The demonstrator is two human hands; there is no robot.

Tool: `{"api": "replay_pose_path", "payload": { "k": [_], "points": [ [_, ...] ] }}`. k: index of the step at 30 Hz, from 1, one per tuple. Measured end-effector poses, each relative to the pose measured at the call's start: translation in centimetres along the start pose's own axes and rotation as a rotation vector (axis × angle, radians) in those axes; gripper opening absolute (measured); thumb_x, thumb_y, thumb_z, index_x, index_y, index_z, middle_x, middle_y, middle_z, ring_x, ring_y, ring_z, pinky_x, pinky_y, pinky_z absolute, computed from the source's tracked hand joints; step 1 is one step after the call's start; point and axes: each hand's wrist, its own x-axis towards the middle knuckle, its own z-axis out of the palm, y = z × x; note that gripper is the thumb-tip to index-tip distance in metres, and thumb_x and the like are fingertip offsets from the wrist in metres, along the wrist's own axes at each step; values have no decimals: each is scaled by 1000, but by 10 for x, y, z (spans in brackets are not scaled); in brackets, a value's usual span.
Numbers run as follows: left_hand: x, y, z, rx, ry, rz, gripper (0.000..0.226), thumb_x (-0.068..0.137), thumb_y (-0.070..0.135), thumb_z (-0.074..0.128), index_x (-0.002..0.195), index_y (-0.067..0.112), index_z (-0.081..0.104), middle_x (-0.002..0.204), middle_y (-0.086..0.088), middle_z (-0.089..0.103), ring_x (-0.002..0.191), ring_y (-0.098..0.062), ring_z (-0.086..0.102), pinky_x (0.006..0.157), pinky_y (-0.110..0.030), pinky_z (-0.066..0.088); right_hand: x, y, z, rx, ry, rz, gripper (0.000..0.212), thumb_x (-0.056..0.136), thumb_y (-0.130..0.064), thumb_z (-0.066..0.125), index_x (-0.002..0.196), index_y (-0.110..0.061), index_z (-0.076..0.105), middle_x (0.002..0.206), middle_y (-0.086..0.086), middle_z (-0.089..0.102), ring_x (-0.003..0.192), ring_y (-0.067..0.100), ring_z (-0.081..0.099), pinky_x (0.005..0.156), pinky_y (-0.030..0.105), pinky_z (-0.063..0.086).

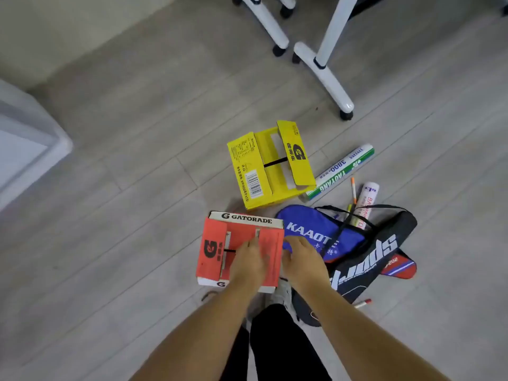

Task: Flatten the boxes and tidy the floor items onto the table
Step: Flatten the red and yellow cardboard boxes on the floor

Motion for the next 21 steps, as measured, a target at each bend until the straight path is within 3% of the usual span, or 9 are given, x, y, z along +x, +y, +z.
{"api": "replay_pose_path", "payload": {
  "k": [5,8,10,14,17,19,21],
  "points": [
    [15,-3,9,-128,-15,-148,33,92,22,64,122,14,56,109,-7,68,102,-28,65,88,-40,51,26,15,11,-72,-31,2,41,96,-19,44,135,-18,52,136,3,54,119,28,54,95,39,45],
    [17,-12,4,-125,-70,-146,8,90,19,67,90,13,62,95,-8,72,92,-29,68,83,-38,54,42,-2,6,-66,-15,-5,38,97,-21,42,133,-19,53,132,5,55,117,29,54,95,42,47],
    [19,-24,-1,-102,-77,-144,19,92,20,64,76,16,56,86,-9,70,85,-28,68,78,-39,54,59,-16,2,-58,8,3,33,98,-24,43,128,-17,54,128,7,57,113,30,55,91,44,48],
    [20,-60,-32,-45,-20,-205,12,94,23,60,85,15,61,84,0,65,80,-19,64,73,-37,54,104,-53,-7,47,97,62,35,99,-24,46,133,-16,50,136,8,54,118,31,53,91,44,49],
    [24,-93,-69,-30,21,-259,19,94,22,61,77,19,54,75,5,59,73,-15,58,67,-32,46,135,-85,-9,195,180,137,51,98,-24,52,147,-14,37,144,10,48,127,32,51,95,44,47],
    [29,-108,-96,-7,46,-257,20,94,22,60,76,18,52,73,3,58,73,-18,59,67,-32,47,148,-105,-7,274,206,162,57,96,-21,57,148,-14,35,142,10,51,126,35,52,95,46,48],
    [38,-117,-120,-22,57,-247,23,93,21,60,72,18,51,70,2,59,68,-18,60,64,-32,50,158,-118,-4,271,225,207,49,94,-16,56,140,-17,42,132,10,59,116,36,58,91,47,52]
  ]
}}
